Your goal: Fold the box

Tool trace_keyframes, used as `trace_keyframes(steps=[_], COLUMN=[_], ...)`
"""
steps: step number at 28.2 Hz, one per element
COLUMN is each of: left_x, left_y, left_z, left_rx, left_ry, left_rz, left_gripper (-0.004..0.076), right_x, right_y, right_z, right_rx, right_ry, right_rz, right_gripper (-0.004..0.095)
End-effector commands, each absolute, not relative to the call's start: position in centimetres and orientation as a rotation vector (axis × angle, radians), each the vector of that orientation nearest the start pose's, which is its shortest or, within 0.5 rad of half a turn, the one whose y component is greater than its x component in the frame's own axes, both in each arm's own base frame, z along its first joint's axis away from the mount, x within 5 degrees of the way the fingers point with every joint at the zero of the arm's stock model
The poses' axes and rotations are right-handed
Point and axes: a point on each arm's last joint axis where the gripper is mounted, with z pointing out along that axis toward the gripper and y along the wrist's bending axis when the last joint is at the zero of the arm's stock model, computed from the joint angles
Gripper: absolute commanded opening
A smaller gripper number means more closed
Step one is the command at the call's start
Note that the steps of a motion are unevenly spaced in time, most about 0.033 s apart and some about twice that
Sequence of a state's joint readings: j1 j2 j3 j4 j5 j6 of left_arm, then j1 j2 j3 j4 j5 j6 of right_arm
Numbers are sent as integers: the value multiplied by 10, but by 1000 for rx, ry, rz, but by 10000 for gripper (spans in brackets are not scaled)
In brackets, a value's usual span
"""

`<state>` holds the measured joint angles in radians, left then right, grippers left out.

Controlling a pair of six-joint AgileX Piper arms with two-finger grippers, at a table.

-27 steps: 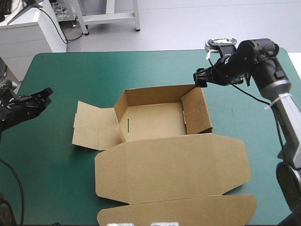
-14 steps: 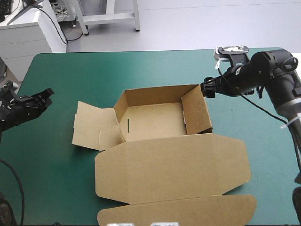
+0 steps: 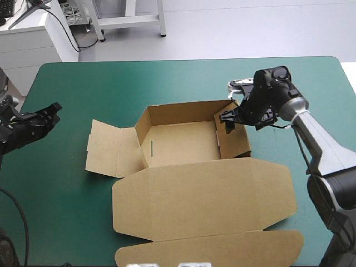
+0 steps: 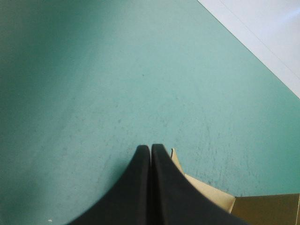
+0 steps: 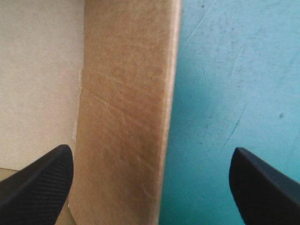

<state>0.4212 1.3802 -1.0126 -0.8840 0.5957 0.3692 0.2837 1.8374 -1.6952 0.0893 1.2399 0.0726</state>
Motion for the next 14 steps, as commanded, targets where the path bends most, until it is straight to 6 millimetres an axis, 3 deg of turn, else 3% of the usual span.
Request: trace_keyframes(steps=[1,9,12,14], left_x=[284,285,285,285], left_y=[84,85,85,85], left_z=[326,326,326,326], left_rx=[-699,-698,-698,-697], left_ry=[2023,2020,2020,2022], left_rz=[-514,-510,-510,-511], left_gripper=[-8,-8,-8,-8], right_x=[371,374,374,375], right_y=[119,121,122,124], right_z=[314,304,300,299], right_rx=[-287,-288,-291,-299], right_ry=[2825,2868,2884,2889], right_rz=[170,177,176,204], right_gripper=[829,795,611,356])
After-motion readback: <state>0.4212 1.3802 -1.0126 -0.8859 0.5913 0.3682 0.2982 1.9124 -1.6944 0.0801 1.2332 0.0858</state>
